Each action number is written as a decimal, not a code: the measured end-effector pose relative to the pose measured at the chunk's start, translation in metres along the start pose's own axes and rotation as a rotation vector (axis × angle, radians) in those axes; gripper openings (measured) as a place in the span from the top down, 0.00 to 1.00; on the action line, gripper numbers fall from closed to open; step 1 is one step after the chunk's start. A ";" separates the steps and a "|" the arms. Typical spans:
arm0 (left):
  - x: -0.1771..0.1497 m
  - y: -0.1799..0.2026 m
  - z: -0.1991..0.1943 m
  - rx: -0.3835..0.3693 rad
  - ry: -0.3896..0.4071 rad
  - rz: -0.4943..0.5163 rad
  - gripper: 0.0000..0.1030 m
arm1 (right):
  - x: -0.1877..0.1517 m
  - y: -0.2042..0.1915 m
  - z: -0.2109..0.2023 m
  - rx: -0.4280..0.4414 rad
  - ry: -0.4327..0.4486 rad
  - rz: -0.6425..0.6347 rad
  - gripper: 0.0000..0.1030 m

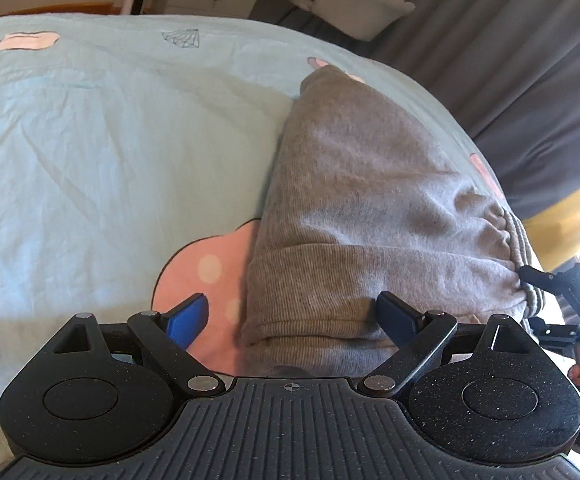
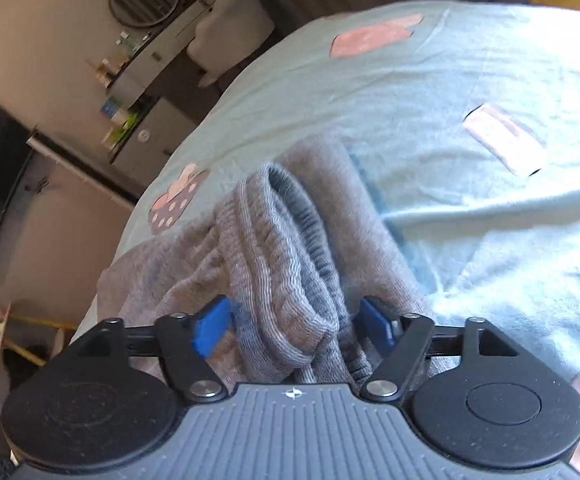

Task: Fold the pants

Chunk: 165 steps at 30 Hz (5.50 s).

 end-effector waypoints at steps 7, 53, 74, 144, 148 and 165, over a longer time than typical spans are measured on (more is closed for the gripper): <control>0.005 0.002 0.005 0.013 -0.021 0.010 0.08 | -0.001 0.017 0.016 0.095 -0.041 0.074 0.58; -0.039 0.079 0.022 0.116 -0.070 0.295 0.07 | 0.026 -0.038 -0.054 0.203 0.141 0.055 0.64; -0.024 0.031 -0.022 0.170 -0.004 -0.053 0.16 | 0.011 -0.028 -0.064 -0.165 0.269 -0.273 0.36; 0.085 -0.010 0.105 -0.305 -0.081 0.026 0.25 | 0.049 0.023 0.067 0.171 -0.145 0.016 0.41; 0.089 -0.006 0.101 -0.313 -0.067 -0.030 0.57 | 0.054 0.006 0.053 0.162 -0.096 -0.019 0.47; 0.096 0.087 0.056 0.012 0.128 0.327 0.13 | 0.105 -0.043 -0.010 -0.066 0.197 -0.141 0.15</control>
Point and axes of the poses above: each gripper's, at about its wrist camera, not at the fingertips, and z roughly the way its jaws point, y to its right, x to its top, the point moved 1 cm from there along z, roughly the way its jaws point, and after that the axes turned 13 degrees about -x, right-handed, at the moved point
